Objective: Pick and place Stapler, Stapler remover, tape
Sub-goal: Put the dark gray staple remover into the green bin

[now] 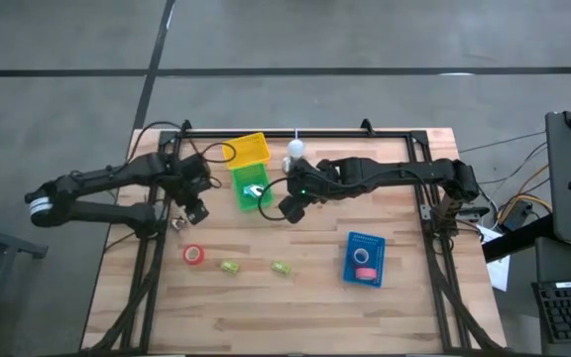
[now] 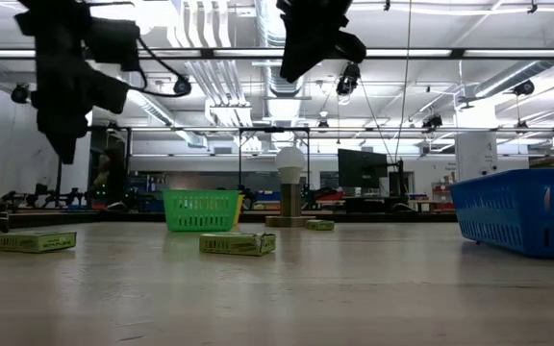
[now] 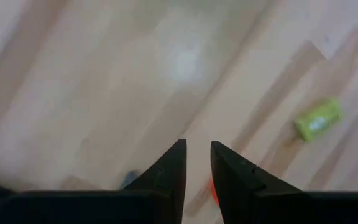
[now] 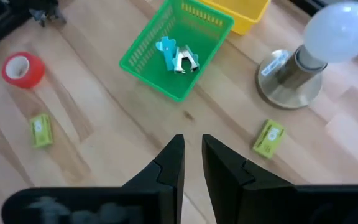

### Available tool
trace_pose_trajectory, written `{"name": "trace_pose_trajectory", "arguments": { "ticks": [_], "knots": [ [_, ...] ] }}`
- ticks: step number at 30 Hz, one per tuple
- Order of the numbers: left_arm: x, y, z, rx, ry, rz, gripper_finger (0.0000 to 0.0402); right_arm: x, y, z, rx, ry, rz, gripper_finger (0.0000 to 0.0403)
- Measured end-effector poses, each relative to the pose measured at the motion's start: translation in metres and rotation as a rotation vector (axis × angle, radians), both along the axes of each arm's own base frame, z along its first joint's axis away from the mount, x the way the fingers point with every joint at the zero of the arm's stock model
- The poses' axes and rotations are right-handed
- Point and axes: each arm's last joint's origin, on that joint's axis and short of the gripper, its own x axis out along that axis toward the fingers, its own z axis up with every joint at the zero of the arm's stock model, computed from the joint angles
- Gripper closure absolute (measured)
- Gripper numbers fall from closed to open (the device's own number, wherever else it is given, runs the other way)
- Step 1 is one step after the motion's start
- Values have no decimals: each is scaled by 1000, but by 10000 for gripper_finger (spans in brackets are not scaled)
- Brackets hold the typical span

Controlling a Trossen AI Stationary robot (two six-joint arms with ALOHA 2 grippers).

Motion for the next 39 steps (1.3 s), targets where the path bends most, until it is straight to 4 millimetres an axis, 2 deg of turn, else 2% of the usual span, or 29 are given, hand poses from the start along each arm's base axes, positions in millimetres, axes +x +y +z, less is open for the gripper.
{"name": "trace_pose_trajectory", "arguments": {
  "ticks": [5, 7, 14, 18, 23, 28, 32, 39],
  "knots": [
    [17, 12, 4, -42, 304, 208, 326, 0, -1, 0, -53, 28, 81, 351],
    [25, 17, 0, -59, 429, 235, 326, 0, -1, 0, -77, 41, 123, 351],
    [45, 27, -23, -138, 677, -30, 326, 1, -6, 0, -110, 85, 300, 351],
    [52, 30, -28, -180, 741, -152, 312, 0, -6, -1, -122, 102, 387, 351],
    [60, 28, -35, -192, 722, -344, 269, 0, -8, 0, -138, 109, 418, 351],
    [64, 26, -38, -131, 704, -409, 221, 1, -8, 0, -139, 107, 423, 351],
    [62, 27, -41, -35, 768, -476, 190, 1, -10, 0, -136, 100, 412, 351],
    [57, 12, -50, -94, 792, -571, 173, 1, -10, 0, -135, 97, 410, 351]
  ]
}}
